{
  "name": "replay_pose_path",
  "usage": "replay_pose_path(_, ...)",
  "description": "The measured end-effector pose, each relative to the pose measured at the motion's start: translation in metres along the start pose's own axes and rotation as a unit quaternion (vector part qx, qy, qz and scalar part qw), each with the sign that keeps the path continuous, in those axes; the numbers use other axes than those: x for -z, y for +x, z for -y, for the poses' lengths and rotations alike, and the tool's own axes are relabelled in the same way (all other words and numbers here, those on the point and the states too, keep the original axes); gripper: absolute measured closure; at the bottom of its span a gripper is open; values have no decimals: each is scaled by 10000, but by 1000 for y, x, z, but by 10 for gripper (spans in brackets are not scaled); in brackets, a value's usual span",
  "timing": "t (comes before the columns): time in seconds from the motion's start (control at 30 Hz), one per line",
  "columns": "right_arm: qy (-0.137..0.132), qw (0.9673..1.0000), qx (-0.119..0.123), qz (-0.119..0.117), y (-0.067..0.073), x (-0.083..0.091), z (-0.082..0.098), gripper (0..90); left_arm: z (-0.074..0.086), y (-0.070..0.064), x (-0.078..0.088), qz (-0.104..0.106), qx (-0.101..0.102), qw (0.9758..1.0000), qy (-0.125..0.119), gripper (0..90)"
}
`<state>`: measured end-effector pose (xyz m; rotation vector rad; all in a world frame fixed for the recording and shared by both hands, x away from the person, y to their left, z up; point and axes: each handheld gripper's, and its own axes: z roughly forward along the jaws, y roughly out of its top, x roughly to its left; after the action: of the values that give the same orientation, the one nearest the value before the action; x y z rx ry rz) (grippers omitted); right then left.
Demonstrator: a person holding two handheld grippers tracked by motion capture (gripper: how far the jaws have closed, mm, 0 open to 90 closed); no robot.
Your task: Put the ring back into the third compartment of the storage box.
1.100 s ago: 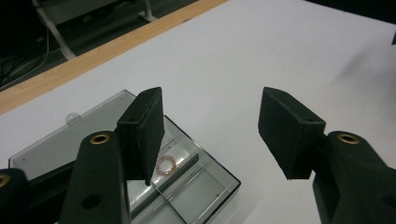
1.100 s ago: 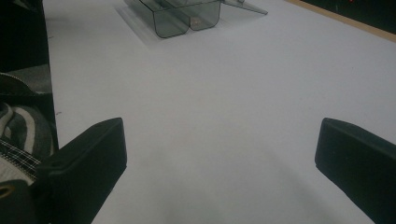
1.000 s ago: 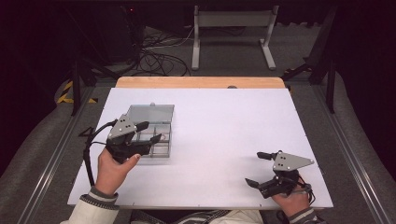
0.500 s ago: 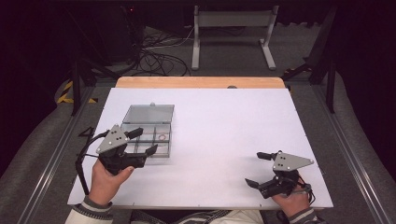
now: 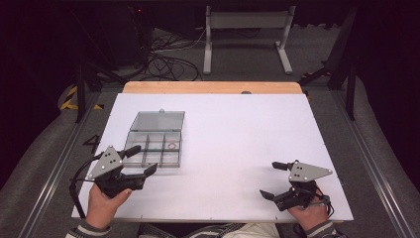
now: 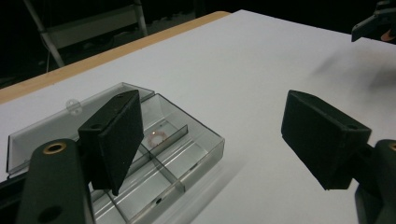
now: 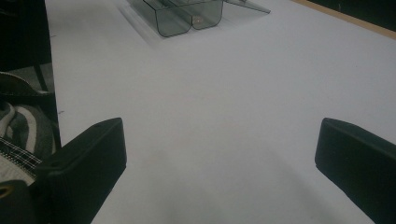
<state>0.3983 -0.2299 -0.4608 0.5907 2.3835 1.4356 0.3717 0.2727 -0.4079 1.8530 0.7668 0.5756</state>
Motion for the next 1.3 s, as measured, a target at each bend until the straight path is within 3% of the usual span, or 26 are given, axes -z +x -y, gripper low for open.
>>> replay_pose_path(0.37,4,10000,8,-14,0,0,0,28,29,-2,2,-162,-99,9998,45,203)
replay_pose_path(0.5,9,10000,9,-39,0,0,0,28,38,-4,3,-120,-170,9998,72,202)
replay_pose_path(0.63,6,10000,13,-31,0,0,0,28,46,-4,3,-54,-122,9998,162,193)
replay_pose_path(1.0,-9,10000,-2,-47,0,1,0,28,64,-1,5,-142,-51,9991,388,191)
replay_pose_path(1.1,-9,10000,-10,-50,0,1,0,28,66,2,3,-48,79,9989,465,187)
replay_pose_path(1.2,8,10000,-16,-55,0,1,1,27,67,3,2,69,338,9982,489,184)
replay_pose_path(1.3,9,10000,-36,-73,0,0,1,26,67,5,3,59,403,9980,483,184)
